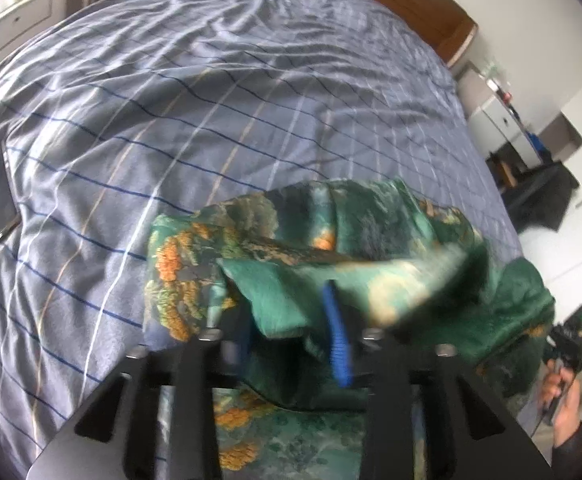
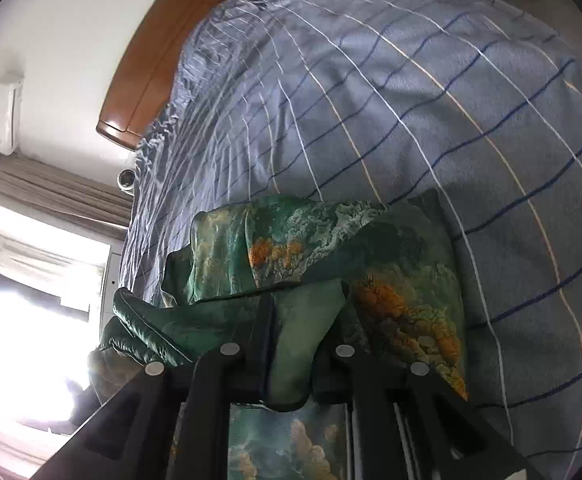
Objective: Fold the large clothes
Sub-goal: 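Lay the hem over the collar with both tools and release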
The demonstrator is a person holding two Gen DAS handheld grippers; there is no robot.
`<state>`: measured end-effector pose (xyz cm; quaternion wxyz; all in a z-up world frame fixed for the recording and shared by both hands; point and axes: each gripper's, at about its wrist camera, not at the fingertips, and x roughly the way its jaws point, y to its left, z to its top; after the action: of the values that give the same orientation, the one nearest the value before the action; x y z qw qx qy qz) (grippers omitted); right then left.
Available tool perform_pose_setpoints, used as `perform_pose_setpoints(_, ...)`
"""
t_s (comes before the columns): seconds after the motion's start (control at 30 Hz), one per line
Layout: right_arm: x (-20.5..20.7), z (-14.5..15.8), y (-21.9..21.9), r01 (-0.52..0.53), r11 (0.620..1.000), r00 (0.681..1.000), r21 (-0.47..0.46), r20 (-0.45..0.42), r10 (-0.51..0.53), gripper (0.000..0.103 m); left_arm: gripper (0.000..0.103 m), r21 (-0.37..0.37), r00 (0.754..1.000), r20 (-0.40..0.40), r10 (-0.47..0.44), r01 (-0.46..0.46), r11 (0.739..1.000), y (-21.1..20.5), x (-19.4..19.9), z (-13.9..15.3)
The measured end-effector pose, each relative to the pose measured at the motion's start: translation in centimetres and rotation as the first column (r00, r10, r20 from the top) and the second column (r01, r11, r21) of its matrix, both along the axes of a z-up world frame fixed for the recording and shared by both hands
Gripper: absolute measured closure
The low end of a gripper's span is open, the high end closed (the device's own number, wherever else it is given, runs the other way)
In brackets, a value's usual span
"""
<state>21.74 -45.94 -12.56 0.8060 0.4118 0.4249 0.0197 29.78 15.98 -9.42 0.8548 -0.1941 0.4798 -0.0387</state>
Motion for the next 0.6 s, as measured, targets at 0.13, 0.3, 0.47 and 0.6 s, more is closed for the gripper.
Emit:
perform_pose_setpoints(0.13,0.5,0.1,-0.2,-0.003,1.0,1.0,0.026,-0.017,0.004,0.081,0.015,0.032,0.999,0.052,0.003,-0.004,0.999,-0.1,-0.8,2.6)
perform_pose_setpoints(0.3,0.4,2.1,-0.5,-0.018,0.999,0.999,0.039,0.033,0.016,0.057,0.011,-0.009,0.992,0.114,0.046,-0.045,0.999,2.8,-2.1,4.6)
perform_pose_setpoints(0.47,-1.0,4.9,-2.1,0.064,0.998,0.988,0.005,0.138,-0.064,0.011,0.011,0.023,0.998,0.056,0.02,-0.021,1.0,3.8,-2.8,1.8)
perform_pose_setpoints(0.6,-0.7,4.8,-1.3,0.0,0.996,0.997,-0.094,0.073,0.006,0.011,0.011,0.044,0.992,0.082,-0.099,0.096,0.994,1.7,-2.5,1.0)
